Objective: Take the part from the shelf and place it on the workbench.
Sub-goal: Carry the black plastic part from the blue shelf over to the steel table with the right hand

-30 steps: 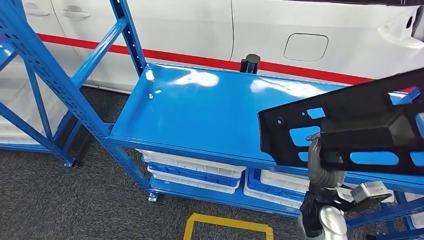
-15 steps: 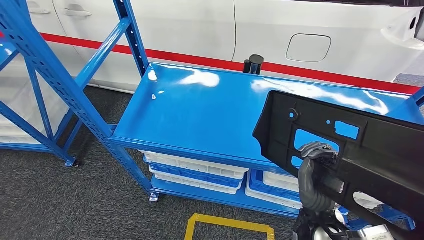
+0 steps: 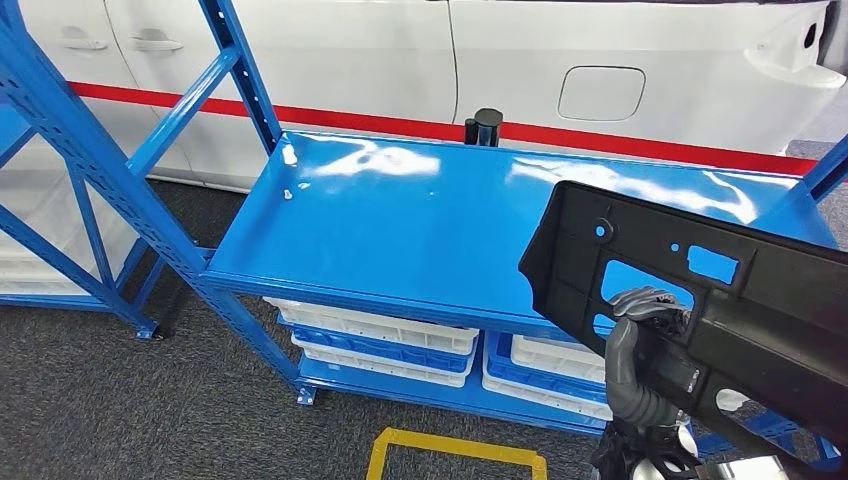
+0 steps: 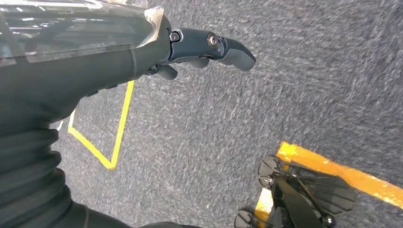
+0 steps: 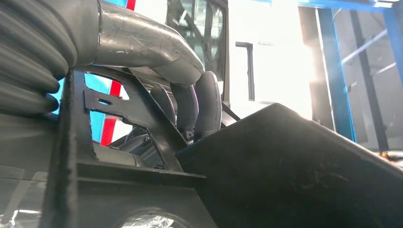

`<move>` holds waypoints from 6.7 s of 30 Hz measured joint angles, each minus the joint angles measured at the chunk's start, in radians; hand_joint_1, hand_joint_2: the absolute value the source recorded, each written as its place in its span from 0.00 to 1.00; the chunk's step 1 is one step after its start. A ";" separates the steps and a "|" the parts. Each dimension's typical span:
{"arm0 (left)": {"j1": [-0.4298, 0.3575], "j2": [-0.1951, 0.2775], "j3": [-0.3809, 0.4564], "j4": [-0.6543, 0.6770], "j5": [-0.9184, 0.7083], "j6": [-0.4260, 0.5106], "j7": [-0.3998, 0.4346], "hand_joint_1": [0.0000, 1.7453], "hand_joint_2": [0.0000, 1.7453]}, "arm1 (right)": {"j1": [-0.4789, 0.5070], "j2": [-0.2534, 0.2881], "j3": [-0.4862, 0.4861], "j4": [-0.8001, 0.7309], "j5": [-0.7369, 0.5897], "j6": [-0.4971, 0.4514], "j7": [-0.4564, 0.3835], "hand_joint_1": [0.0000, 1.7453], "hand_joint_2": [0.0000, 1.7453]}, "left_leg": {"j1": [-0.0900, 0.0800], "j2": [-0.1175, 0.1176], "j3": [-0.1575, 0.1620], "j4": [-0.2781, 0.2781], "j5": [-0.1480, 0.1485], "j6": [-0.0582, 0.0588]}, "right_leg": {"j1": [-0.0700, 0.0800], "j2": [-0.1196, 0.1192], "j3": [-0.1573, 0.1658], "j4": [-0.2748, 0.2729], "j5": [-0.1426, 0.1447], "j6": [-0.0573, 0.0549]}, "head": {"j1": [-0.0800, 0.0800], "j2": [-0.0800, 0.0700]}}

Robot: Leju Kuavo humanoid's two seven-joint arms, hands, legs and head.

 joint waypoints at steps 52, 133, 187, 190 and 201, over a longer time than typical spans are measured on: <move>-0.003 -0.011 0.000 0.014 -0.013 -0.006 0.011 0.00 1.00 | -0.015 -0.024 -0.003 0.063 -0.027 -0.142 0.004 1.00 1.00 | -0.017 0.014 -0.015 -0.105 0.150 0.024 | 0.009 -0.002 0.102 -0.038 -0.064 0.049 | 0.010 0.000; 0.010 -0.002 0.000 0.014 -0.032 0.010 0.014 0.00 1.00 | -0.025 0.001 0.010 0.116 0.031 -0.079 -0.001 1.00 1.00 | -0.014 0.022 0.053 -0.115 0.087 0.048 | 0.017 -0.068 -0.015 0.060 -0.059 0.019 | -0.002 0.000; 0.006 0.003 0.025 0.014 -0.053 0.010 0.059 0.00 1.00 | -0.141 0.003 0.012 0.279 -0.003 -0.010 0.003 1.00 1.00 | 0.009 0.038 -0.027 0.018 0.052 -0.016 | 0.017 -0.081 -0.011 -0.024 0.021 -0.014 | -0.012 0.000; 0.001 0.004 0.026 0.014 -0.040 0.016 0.054 0.00 1.00 | -0.125 0.004 0.011 0.263 0.001 -0.015 0.004 1.00 1.00 | 0.001 0.077 0.039 -0.096 0.080 -0.002 | 0.026 -0.109 0.000 -0.024 0.010 0.006 | -0.007 0.000; 0.001 0.008 0.026 0.014 -0.041 0.013 0.034 0.00 1.00 | -0.072 0.005 -0.003 0.243 0.005 -0.020 0.005 1.00 1.00 | -0.004 -0.068 0.053 -0.113 0.091 0.047 | 0.016 -0.001 -0.118 0.196 -0.059 0.038 | 0.005 0.000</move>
